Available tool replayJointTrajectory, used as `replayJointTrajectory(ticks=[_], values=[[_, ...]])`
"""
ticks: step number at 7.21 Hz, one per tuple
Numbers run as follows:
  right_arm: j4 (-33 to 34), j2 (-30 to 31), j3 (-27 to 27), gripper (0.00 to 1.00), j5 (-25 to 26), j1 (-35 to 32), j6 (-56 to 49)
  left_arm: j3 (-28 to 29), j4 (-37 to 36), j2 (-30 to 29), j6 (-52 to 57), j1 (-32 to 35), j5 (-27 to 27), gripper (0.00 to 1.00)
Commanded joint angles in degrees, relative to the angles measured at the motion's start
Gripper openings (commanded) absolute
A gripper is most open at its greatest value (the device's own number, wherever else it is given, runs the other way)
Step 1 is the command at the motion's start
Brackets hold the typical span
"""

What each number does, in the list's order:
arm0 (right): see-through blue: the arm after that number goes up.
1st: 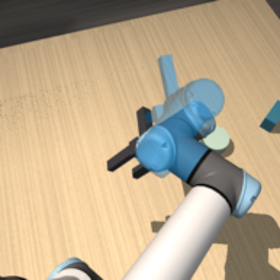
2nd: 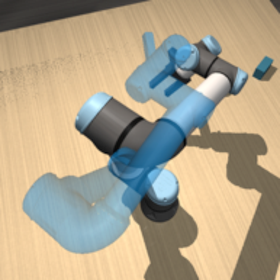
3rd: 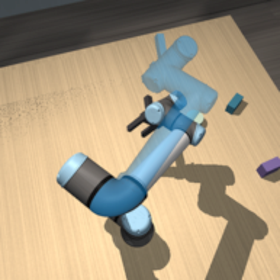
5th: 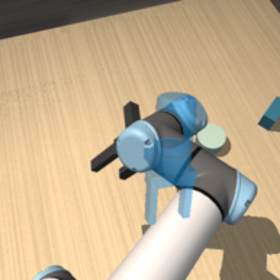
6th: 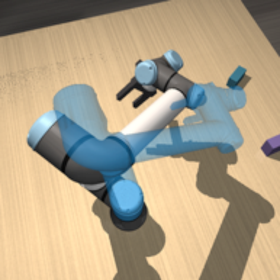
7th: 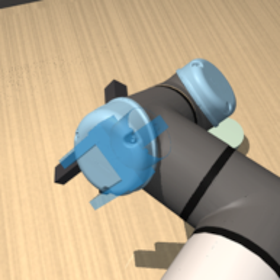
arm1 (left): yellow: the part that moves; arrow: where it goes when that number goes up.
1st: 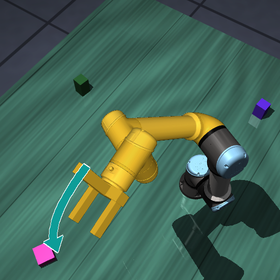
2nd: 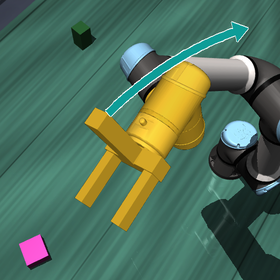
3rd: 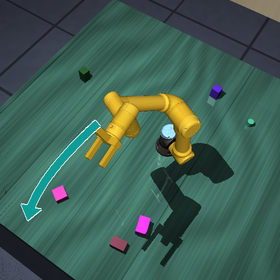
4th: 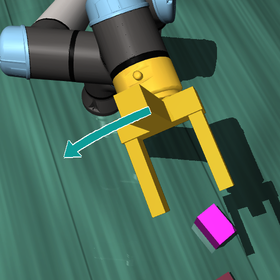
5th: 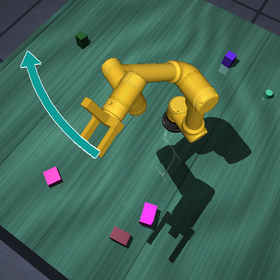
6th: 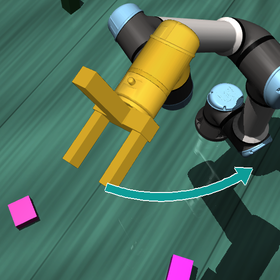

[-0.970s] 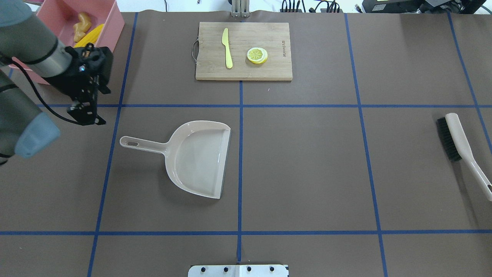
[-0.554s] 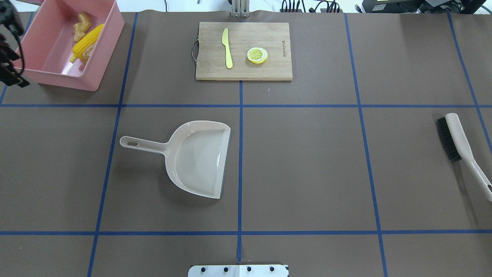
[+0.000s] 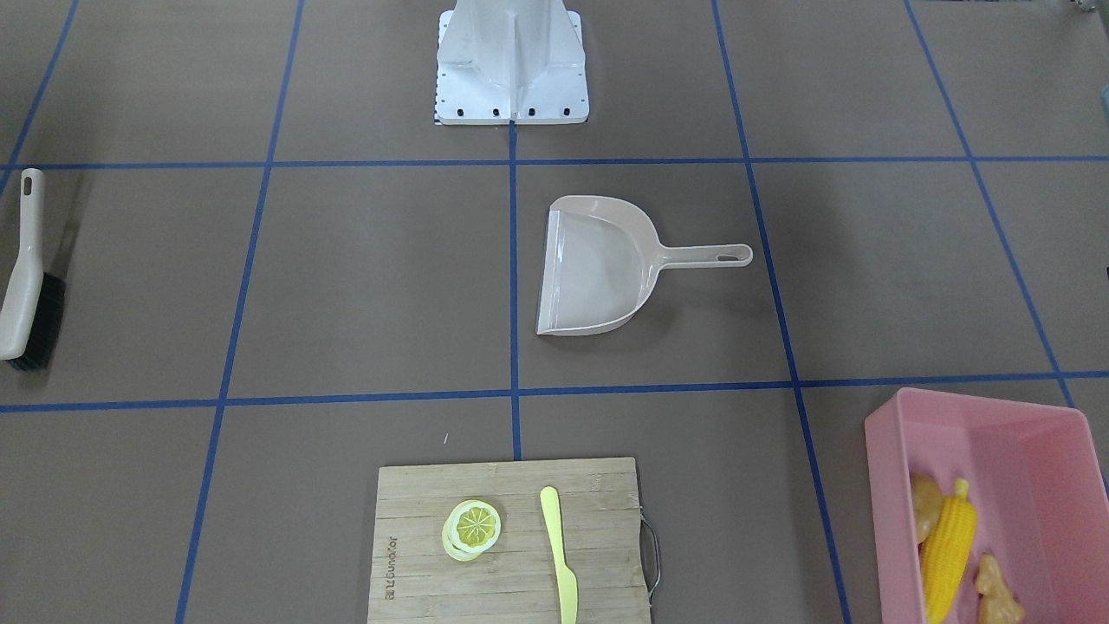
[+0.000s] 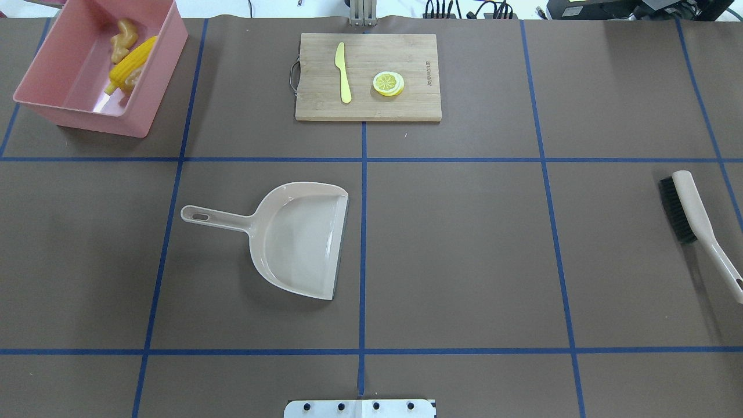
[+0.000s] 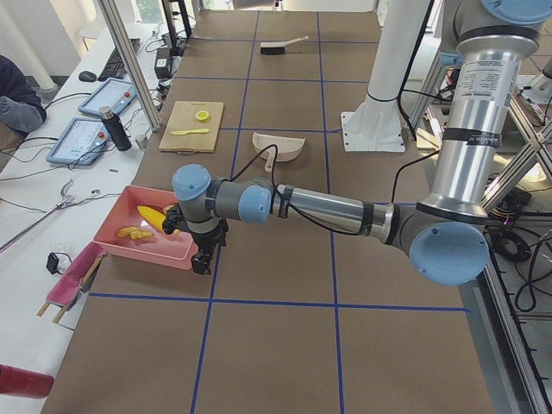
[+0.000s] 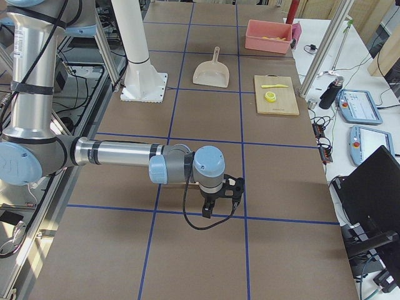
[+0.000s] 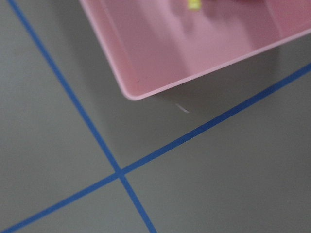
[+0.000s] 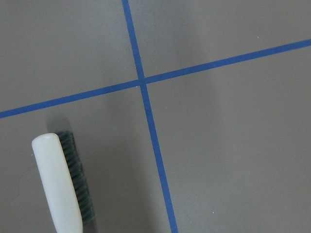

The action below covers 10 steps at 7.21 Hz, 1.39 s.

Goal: Sweep and dump trash into bin

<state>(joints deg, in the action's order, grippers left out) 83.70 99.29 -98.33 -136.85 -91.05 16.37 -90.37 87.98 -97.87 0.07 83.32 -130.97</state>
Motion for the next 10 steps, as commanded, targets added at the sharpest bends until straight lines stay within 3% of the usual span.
replayJointTrajectory(ticks=[1, 2, 3, 8, 10], values=[[-0.1, 0.2, 0.7, 1.0, 0.0, 0.0, 0.3, -0.1, 0.5, 0.9, -15.9, 1.9, -0.2, 0.99], [-0.2, 0.2, 0.7, 1.0, -0.1, 0.0, 0.3, -1.1, 0.5, 0.9, -16.3, 5.2, -2.0, 0.99], [-0.2, 0.3, 0.7, 1.0, 0.0, 0.0, 0.3, -1.2, 0.4, 1.4, -16.3, 6.0, -8.2, 0.99], [-0.1, 0.3, 0.7, 1.0, 0.0, 0.0, 0.3, 0.7, 3.5, 2.2, -16.2, 5.9, -7.4, 0.99], [0.0, 0.4, 0.7, 1.0, 0.0, 0.0, 0.3, 3.3, 9.3, 3.5, -15.3, 5.9, -5.9, 0.99]])
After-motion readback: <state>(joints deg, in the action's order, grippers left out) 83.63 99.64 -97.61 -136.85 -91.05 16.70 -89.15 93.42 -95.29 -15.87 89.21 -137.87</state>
